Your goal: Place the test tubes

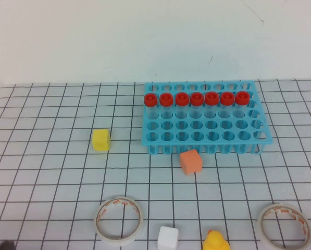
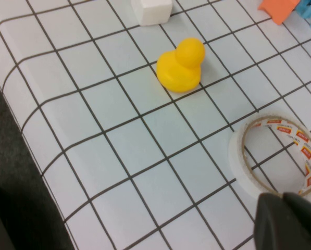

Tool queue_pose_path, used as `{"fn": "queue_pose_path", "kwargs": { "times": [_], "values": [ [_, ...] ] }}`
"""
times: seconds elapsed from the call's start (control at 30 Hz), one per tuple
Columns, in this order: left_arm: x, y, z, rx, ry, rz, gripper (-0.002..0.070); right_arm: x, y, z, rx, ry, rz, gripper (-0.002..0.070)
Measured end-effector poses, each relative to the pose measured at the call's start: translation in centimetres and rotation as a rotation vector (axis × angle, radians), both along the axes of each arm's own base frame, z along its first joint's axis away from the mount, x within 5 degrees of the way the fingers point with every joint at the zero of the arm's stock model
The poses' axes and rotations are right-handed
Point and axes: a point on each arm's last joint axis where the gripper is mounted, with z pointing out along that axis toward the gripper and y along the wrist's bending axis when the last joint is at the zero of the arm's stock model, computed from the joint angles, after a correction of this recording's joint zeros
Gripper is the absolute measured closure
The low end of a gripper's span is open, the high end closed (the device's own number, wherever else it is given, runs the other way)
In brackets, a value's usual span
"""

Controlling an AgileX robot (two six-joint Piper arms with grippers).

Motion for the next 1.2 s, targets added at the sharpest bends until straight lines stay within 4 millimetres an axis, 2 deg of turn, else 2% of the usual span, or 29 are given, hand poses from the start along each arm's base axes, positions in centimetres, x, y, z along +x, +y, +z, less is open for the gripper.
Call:
{"fn": "queue_pose_path", "kwargs": {
  "times": [0.37, 0.6, 0.77, 1.2],
  "values": [
    [-2.5, 1.1, 1.2, -0.032, -0.210, 0.132, 0.0675, 0.0, 0.0, 0.0, 0.000, 0.000, 0.000, 0.0678],
    [-2.6, 1.1, 0.8, -0.022, -0.172, 0.127, 0.0675, 0.0, 0.0, 0.0, 0.000, 0.000, 0.000, 0.0678],
    [-2.8, 1.0, -0.2, 0.027, -0.066, 0.109, 0.0675, 0.0, 0.0, 0.0, 0.000, 0.000, 0.000, 0.0678],
    [-2.9, 1.2, -0.2, 0.072, -0.057, 0.109, 0.0676, 0.0, 0.0, 0.0, 0.000, 0.000, 0.000, 0.0678]
  ]
}}
